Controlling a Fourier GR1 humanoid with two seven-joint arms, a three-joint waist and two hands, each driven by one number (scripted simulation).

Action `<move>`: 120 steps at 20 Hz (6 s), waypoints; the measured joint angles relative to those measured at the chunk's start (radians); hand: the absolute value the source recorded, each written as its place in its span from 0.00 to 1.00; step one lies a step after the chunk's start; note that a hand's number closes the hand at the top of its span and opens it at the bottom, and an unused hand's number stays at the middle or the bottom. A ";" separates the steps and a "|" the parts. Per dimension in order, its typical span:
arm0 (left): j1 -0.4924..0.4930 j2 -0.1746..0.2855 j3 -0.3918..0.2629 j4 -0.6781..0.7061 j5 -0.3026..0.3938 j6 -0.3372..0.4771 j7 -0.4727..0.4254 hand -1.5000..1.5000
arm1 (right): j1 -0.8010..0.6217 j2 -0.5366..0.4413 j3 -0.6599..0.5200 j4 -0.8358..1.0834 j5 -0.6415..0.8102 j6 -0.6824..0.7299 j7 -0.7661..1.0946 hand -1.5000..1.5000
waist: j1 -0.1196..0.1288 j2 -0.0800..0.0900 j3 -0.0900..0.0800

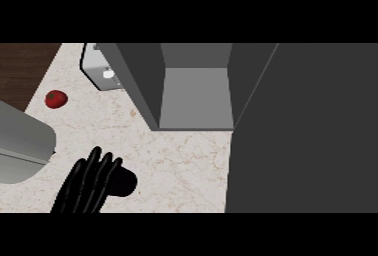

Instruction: Pick up the wine, place it into the cabinet and close the cabinet

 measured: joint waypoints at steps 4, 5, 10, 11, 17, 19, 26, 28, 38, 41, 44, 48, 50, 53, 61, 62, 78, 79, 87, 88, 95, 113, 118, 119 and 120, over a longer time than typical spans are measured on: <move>0.046 0.000 -0.138 -0.057 -0.064 0.064 0.028 0.00 | 0.030 -0.006 0.019 -0.087 -0.018 0.003 0.070 0.00 | 0.000 0.001 0.000; 0.042 0.000 -0.153 -0.075 -0.081 0.079 0.052 0.00 | 0.021 -0.002 0.034 -0.099 -0.010 -0.004 0.095 0.00 | 0.001 0.001 0.000; 0.039 -0.001 -0.274 -0.125 -0.183 0.175 0.120 0.00 | -0.035 0.000 0.046 -0.127 -0.004 -0.031 0.191 0.00 | 0.002 0.002 0.000; 0.057 0.010 -0.289 -0.131 -0.186 0.185 0.111 0.00 | -0.044 0.002 0.050 -0.130 -0.002 -0.038 0.205 0.00 | 0.003 0.002 0.000; 0.033 0.013 -0.328 -0.142 -0.204 0.259 0.181 0.00 | -0.098 0.009 0.068 -0.144 0.022 -0.067 0.278 0.00 | 0.002 0.002 0.000; 0.022 0.011 -0.333 -0.144 -0.206 0.283 0.203 0.00 | -0.101 0.013 0.074 -0.146 0.029 -0.073 0.281 0.00 | 0.002 0.002 0.000; 0.016 0.046 -0.309 -0.167 -0.199 0.323 0.232 0.00 | -0.170 0.005 0.060 -0.160 0.041 -0.102 0.363 0.00 | 0.003 0.002 0.000; 0.015 0.055 -0.305 -0.172 -0.198 0.337 0.241 0.00 | -0.169 0.009 0.063 -0.159 0.047 -0.103 0.356 0.00 | 0.003 0.001 0.000; 0.017 0.144 -0.065 -0.194 -0.081 0.308 0.227 0.00 | -0.194 0.001 0.050 -0.168 0.058 -0.111 0.385 0.00 | 0.002 0.003 -0.001; 0.020 0.149 -0.006 -0.193 -0.058 0.299 0.226 0.00 | -0.204 0.001 0.045 -0.170 0.059 -0.113 0.394 0.00 | 0.002 0.003 -0.001; 0.013 0.151 0.065 -0.181 -0.018 0.280 0.230 0.00 | -0.204 0.001 0.047 -0.173 0.059 -0.113 0.404 0.00 | 0.000 0.003 -0.001; 0.035 0.157 0.138 -0.171 0.039 0.240 0.235 0.00 | -0.193 -0.004 0.030 -0.175 0.057 -0.102 0.398 0.00 | 0.001 0.002 -0.001; 0.030 0.149 0.174 -0.146 0.075 0.222 0.226 0.00 | -0.199 -0.005 0.030 -0.176 0.057 -0.103 0.408 0.00 | 0.000 0.002 -0.001; 0.027 0.153 0.240 -0.095 0.157 0.171 0.206 0.00 | -0.212 0.000 0.036 -0.175 0.058 -0.110 0.422 0.00 | 0.000 0.003 -0.001; 0.050 0.149 0.331 0.042 0.298 0.039 0.115 0.00 | -0.245 0.007 0.047 -0.177 0.062 -0.125 0.456 0.00 | 0.000 0.003 -0.001; 0.042 0.146 0.343 0.074 0.306 0.024 0.096 0.00 | -0.253 0.007 0.045 -0.175 0.062 -0.123 0.458 0.00 | 0.000 0.003 -0.001; -0.051 0.114 0.463 0.426 0.284 -0.091 -0.122 0.00 | -0.281 0.007 0.034 -0.180 0.060 -0.128 0.496 0.00 | -0.003 0.004 -0.001; -0.051 0.114 0.465 0.436 0.284 -0.096 -0.125 0.00 | -0.276 0.007 0.034 -0.182 0.060 -0.129 0.496 0.00 | -0.003 0.003 -0.001; -0.058 0.102 0.466 0.583 0.237 -0.169 -0.242 0.00 | -0.317 0.011 0.049 -0.180 0.068 -0.149 0.539 0.00 | -0.003 0.003 -0.001; -0.075 0.101 0.469 0.609 0.238 -0.175 -0.252 0.00 | -0.315 0.008 0.041 -0.181 0.066 -0.144 0.537 0.00 | -0.004 0.003 -0.001; -0.088 0.093 0.478 0.704 0.228 -0.220 -0.317 0.00 | -0.281 0.010 0.048 -0.182 0.066 -0.131 0.511 0.00 | -0.004 0.003 0.000; -0.216 0.078 0.503 0.988 0.156 -0.250 -0.460 0.00 | -0.301 0.017 0.025 -0.175 0.062 -0.116 0.501 0.00 | -0.003 0.004 0.000; -0.257 0.064 0.497 1.059 0.138 -0.249 -0.483 0.00 | -0.292 0.008 0.018 -0.179 0.061 -0.105 0.509 0.00 | -0.004 0.004 0.000; -0.267 0.057 0.494 1.068 0.133 -0.242 -0.483 0.00 | -0.300 0.009 0.020 -0.179 0.061 -0.107 0.514 0.00 | -0.004 0.004 0.000; -0.268 0.064 0.498 1.075 0.138 -0.253 -0.484 0.00 | -0.300 0.007 0.019 -0.181 0.060 -0.108 0.521 0.00 | -0.004 0.004 0.000</move>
